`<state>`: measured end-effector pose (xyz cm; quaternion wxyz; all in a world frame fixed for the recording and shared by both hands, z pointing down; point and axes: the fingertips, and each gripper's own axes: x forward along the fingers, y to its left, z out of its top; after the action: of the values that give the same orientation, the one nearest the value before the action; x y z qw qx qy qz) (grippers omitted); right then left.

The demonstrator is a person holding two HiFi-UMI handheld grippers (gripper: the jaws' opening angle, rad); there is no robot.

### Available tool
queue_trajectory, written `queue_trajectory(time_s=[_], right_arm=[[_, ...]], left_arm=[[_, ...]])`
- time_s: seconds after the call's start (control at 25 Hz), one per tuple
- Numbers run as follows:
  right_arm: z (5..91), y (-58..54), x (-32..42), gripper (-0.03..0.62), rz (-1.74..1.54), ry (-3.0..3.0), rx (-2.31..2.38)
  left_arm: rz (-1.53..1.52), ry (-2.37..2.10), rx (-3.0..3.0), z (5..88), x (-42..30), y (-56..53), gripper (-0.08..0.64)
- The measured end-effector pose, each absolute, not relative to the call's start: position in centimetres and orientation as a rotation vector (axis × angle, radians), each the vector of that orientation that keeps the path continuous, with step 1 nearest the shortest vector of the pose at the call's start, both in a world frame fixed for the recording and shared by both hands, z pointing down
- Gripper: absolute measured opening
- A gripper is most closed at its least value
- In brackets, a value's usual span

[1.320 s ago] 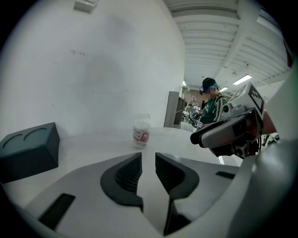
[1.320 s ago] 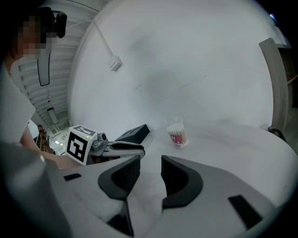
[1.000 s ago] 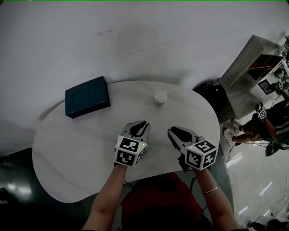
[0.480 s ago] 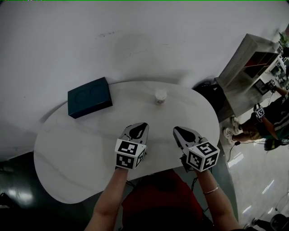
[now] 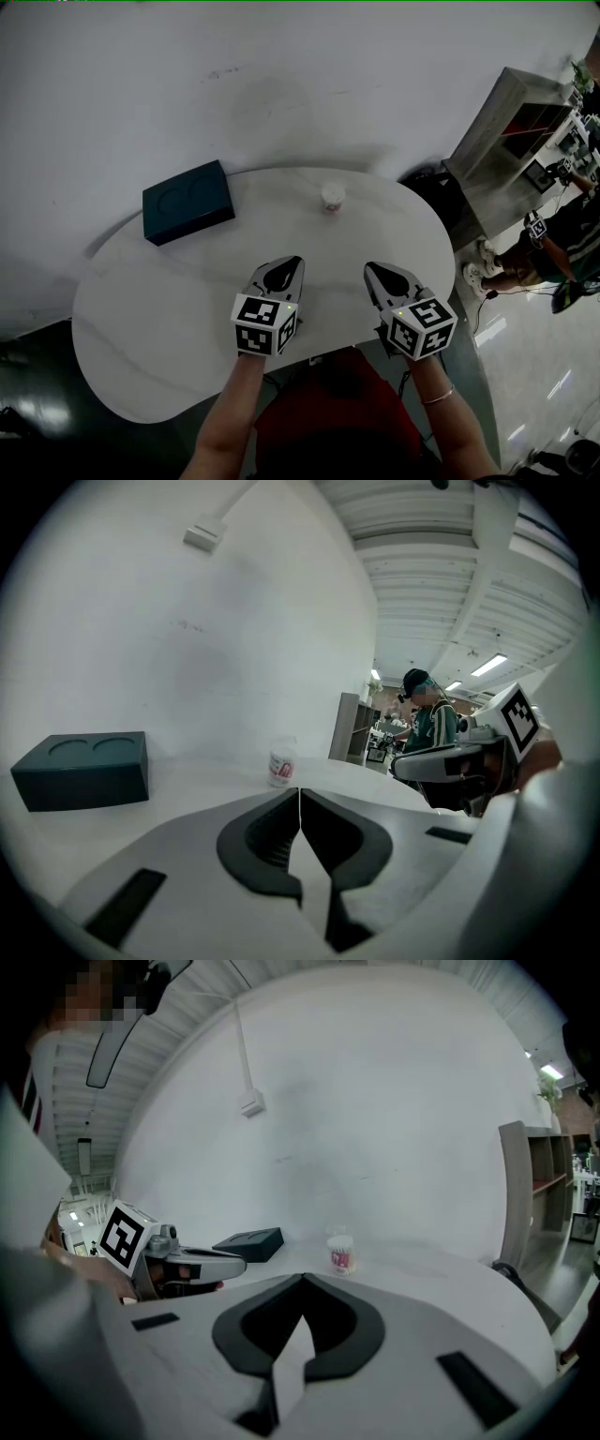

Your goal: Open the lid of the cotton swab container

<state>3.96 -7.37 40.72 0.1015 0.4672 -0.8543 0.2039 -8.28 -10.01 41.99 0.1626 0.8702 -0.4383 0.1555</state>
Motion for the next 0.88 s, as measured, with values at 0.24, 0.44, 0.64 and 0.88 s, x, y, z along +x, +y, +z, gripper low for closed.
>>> queue_trajectory(time_s=[0.24,0.44,0.64,0.88], right_arm=[[40.4,-6.8,4.2,0.015,0.594,-2.517,1.425],[40.1,-6.6,4.6,0.015,0.578,-2.513,1.465],[39.7,-6.2,5.0,0.015,0.570,-2.510,1.492],[39.9,-5.9,5.3,0.015,0.574,-2.512,1.520]], left_arm=[[0.417,-1.258,2.485,41.5,-8.5,-9.5,0.029],[0.393,-1.267,2.482,41.1,-8.7,-9.3,0.029],[0.382,-1.267,2.484,40.8,-8.8,-8.9,0.029],[0.371,-1.274,2.486,40.7,-8.9,-8.6,0.029]])
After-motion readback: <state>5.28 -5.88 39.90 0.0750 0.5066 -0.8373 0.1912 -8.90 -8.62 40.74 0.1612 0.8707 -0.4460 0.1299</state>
